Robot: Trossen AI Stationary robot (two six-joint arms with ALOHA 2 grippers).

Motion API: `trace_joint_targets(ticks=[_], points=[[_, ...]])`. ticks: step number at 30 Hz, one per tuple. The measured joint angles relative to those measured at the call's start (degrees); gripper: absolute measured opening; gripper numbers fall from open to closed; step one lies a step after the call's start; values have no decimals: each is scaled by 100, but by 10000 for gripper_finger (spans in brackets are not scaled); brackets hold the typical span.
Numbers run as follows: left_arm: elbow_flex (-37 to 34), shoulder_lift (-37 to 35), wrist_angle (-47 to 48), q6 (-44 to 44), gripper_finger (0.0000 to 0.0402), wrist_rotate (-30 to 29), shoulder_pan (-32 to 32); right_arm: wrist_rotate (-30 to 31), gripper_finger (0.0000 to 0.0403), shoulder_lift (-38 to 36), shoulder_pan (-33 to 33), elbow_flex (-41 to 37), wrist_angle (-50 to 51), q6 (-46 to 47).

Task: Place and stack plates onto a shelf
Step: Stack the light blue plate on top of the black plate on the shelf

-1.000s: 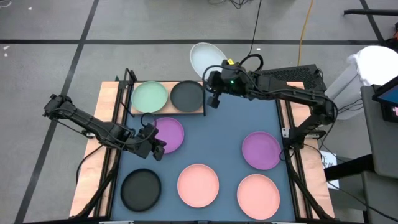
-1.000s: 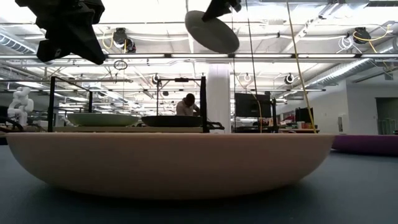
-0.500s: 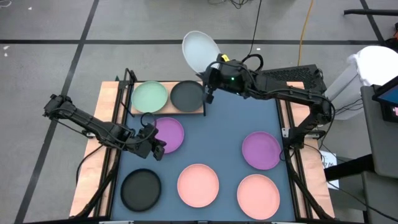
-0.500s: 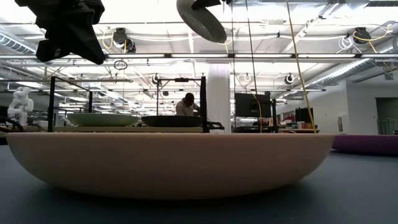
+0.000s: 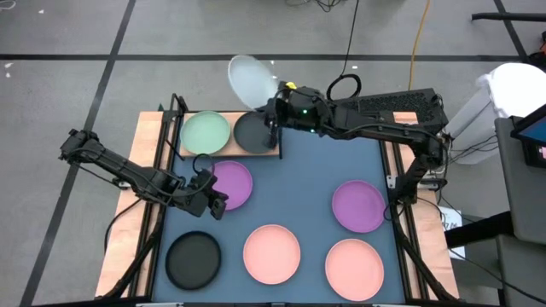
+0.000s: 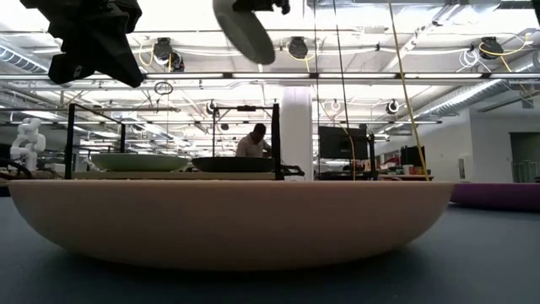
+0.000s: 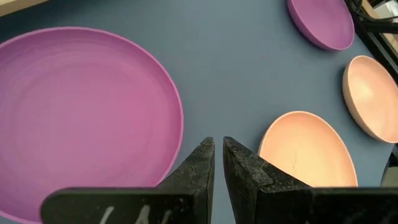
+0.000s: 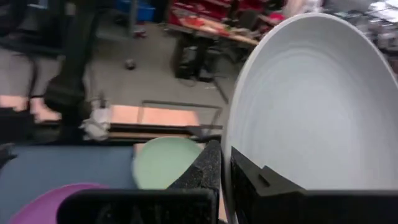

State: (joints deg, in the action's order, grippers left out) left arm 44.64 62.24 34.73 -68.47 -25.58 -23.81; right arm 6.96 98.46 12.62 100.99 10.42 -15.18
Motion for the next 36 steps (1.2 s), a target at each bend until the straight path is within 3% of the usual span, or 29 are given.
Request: trace_joint_targets(ticks=[8, 36], points=[[0, 2, -53, -535, 37, 0, -100, -868, 4, 504, 0, 0, -246, 54], [0, 2, 26, -795, 37, -2, -525, -859, 4, 1679, 127, -9, -53, 72]])
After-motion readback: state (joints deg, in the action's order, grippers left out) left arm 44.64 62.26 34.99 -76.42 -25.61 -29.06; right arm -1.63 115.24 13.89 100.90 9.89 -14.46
